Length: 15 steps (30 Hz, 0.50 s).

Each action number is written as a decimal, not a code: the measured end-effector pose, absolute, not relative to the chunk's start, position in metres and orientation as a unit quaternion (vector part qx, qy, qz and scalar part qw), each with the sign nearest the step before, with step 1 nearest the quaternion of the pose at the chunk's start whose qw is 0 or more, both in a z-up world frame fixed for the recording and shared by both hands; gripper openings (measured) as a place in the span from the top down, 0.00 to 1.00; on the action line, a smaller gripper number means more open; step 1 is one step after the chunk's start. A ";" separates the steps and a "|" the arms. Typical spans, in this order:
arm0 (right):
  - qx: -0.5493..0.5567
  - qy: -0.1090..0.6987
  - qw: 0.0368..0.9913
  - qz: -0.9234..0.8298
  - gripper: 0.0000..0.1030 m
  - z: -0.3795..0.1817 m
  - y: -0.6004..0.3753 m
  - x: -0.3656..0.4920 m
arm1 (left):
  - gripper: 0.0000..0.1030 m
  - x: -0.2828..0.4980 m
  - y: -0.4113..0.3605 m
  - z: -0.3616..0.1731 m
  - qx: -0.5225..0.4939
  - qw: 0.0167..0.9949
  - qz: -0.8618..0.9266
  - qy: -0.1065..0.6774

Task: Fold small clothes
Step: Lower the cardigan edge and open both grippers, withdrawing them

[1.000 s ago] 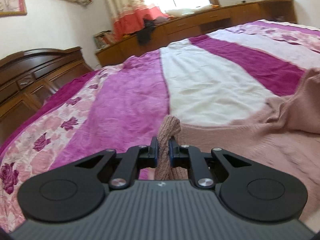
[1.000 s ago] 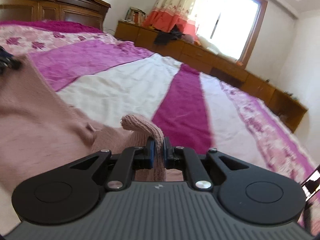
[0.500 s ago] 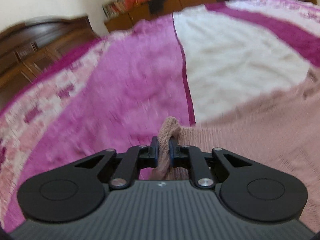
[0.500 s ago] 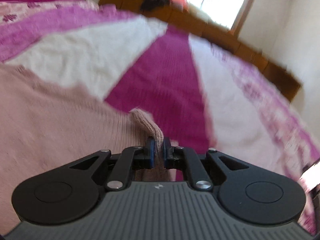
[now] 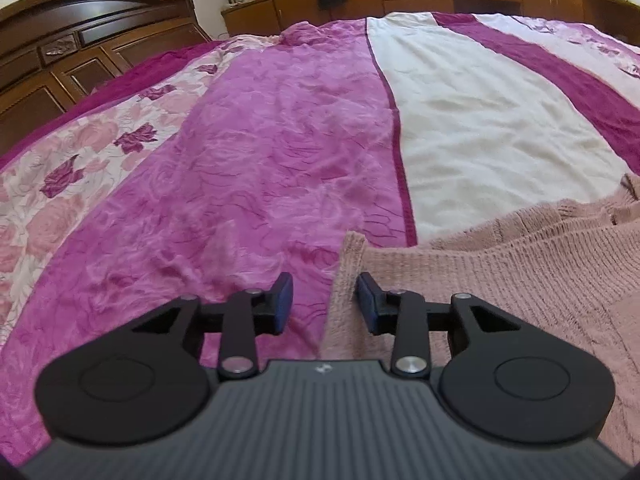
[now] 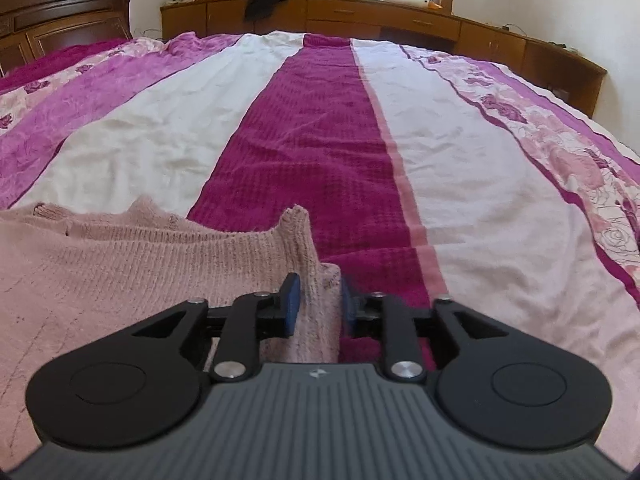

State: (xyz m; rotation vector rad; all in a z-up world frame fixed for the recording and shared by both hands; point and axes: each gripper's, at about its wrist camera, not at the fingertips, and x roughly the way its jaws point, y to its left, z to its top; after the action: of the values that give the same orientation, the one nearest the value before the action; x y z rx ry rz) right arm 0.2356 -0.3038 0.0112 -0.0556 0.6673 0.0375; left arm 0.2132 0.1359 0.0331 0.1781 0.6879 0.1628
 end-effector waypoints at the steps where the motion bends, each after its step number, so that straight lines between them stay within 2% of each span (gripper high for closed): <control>1: -0.028 0.324 0.946 0.017 0.61 0.013 -0.304 0.231 | 0.63 0.212 0.139 0.035 0.085 0.934 0.080 0.336; 4: -0.024 0.314 0.949 0.018 0.51 0.020 -0.306 0.218 | 0.62 0.205 0.143 0.040 0.077 0.935 0.072 0.340; 15: 0.036 0.306 0.951 0.020 0.41 0.036 -0.313 0.162 | 0.62 0.168 0.138 0.056 0.054 0.933 0.071 0.348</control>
State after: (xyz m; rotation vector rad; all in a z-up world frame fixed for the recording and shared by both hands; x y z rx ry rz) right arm 0.1620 -0.3129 0.0356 0.0727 0.6228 0.0416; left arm 0.1677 0.1383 0.0564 0.1097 0.7114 0.1446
